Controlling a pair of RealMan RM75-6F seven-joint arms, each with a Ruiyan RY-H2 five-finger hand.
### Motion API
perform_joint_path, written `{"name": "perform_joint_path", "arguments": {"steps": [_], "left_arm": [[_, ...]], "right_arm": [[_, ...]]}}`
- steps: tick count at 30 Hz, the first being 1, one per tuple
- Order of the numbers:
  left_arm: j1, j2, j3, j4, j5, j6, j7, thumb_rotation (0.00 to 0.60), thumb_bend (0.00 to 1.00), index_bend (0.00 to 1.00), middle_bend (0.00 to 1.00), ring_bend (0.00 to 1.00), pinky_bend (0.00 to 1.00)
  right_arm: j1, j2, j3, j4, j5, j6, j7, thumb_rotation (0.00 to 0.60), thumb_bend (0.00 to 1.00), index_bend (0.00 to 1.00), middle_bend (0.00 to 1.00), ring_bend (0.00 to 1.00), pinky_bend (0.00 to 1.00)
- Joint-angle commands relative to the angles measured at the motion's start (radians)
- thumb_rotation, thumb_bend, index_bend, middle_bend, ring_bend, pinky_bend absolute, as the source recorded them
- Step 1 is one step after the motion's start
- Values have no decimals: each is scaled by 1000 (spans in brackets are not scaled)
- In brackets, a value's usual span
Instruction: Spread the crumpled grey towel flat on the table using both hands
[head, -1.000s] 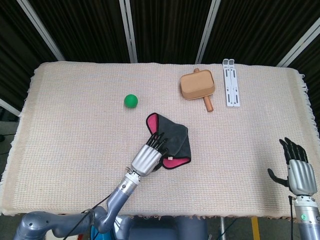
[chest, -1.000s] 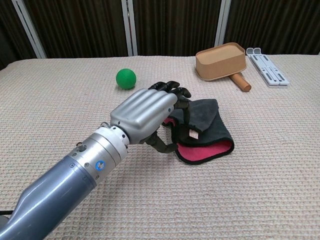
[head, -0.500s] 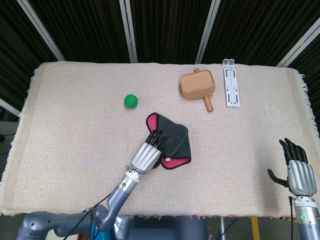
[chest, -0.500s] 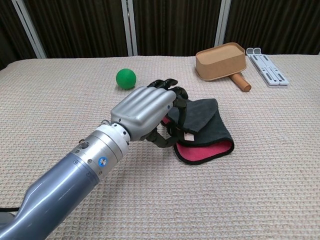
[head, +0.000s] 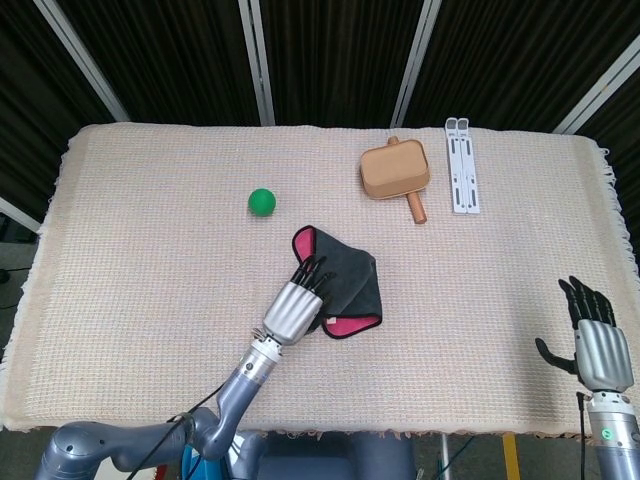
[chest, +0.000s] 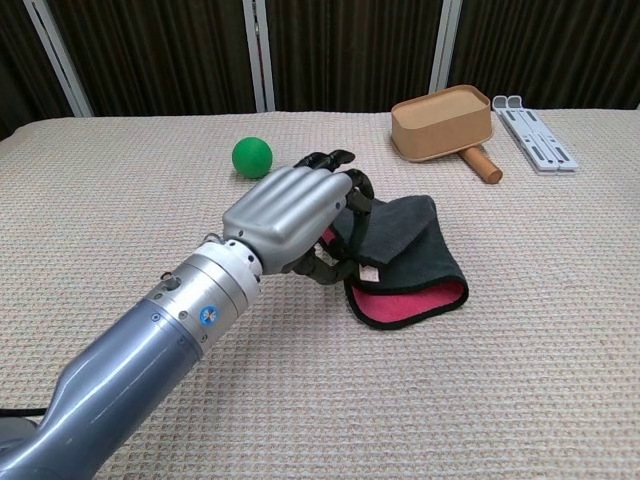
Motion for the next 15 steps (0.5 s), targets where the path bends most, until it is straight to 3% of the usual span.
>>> {"name": "perform_joint_path", "arguments": {"steps": [1, 6, 15], "left_arm": [[3, 16, -6, -17, -1, 7, 4, 600, 440, 655, 221, 6, 61], [-5, 61, -33, -71, -2, 13, 19, 600, 440, 663, 227, 7, 62], [-88, 202, -178, -265, -65, -61, 129, 600, 441, 660, 229, 7, 62]], "right_arm": [[1, -1, -1, 1, -1, -1, -3, 600, 276, 0, 0, 0, 0], [2, -5, -4, -2, -3, -3, -14, 600, 276, 0, 0, 0, 0], [23, 0, 7, -33, -1, -27, -8, 600, 276, 0, 0, 0, 0]]}}
